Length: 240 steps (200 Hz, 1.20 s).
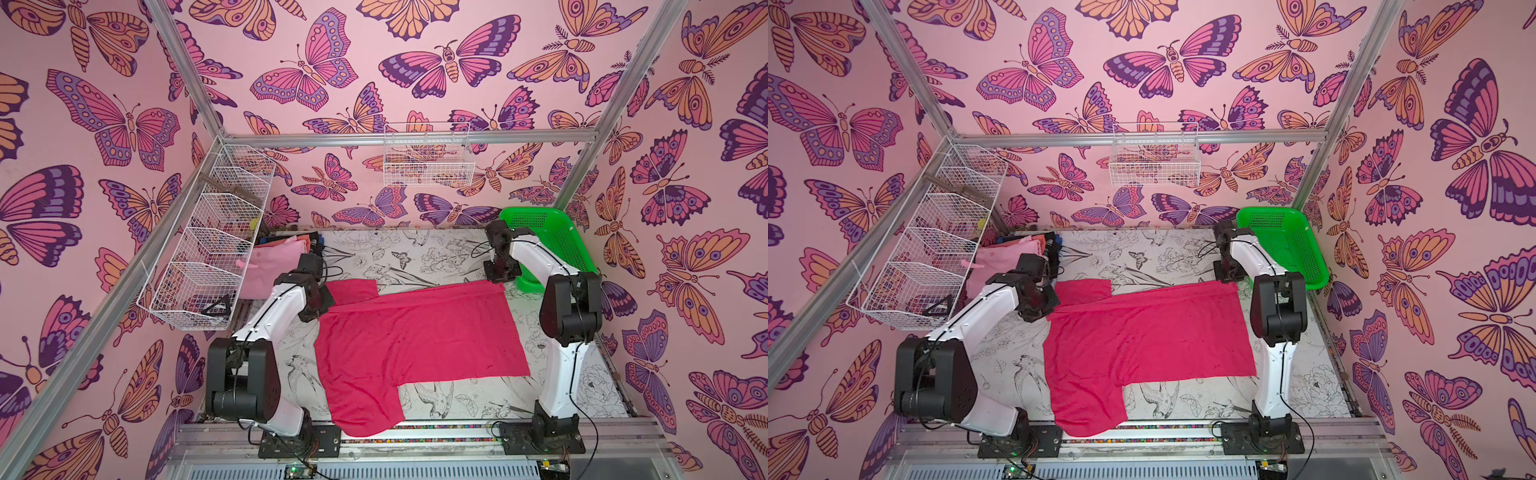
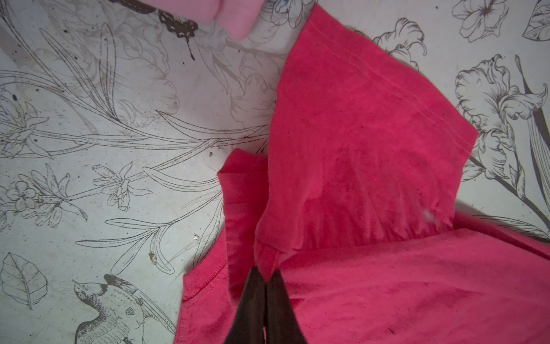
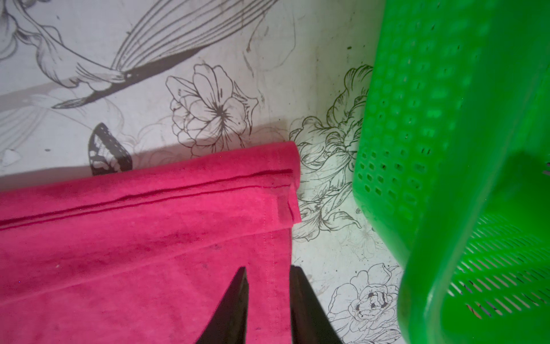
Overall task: Fold and stack t-shirts
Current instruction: Fold the T-shirt.
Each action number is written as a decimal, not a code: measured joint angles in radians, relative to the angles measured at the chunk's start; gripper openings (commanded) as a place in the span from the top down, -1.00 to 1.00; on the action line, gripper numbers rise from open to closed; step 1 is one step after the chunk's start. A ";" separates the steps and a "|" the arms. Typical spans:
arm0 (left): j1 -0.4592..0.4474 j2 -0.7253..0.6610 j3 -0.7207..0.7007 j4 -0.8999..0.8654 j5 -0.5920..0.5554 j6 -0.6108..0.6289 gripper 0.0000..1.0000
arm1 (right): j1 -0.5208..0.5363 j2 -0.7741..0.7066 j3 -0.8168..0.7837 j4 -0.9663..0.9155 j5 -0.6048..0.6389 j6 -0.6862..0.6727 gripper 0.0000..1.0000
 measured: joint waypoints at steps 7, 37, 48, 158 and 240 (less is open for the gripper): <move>0.000 0.000 0.000 0.000 -0.001 0.000 1.00 | 0.000 0.000 0.000 -0.003 0.006 0.001 0.41; 0.000 0.000 0.000 0.000 -0.003 0.000 0.97 | 0.002 0.000 0.005 -0.015 0.030 0.007 0.39; 0.000 0.000 0.000 0.000 -0.003 0.000 0.97 | 0.002 0.000 0.006 -0.016 0.033 0.011 0.39; 0.000 0.000 0.000 0.000 -0.004 0.000 0.95 | 0.002 -0.002 0.006 -0.014 0.033 0.019 0.38; 0.002 0.000 0.000 0.008 -0.008 -0.002 0.38 | 0.002 -0.006 0.006 -0.016 0.029 0.019 0.38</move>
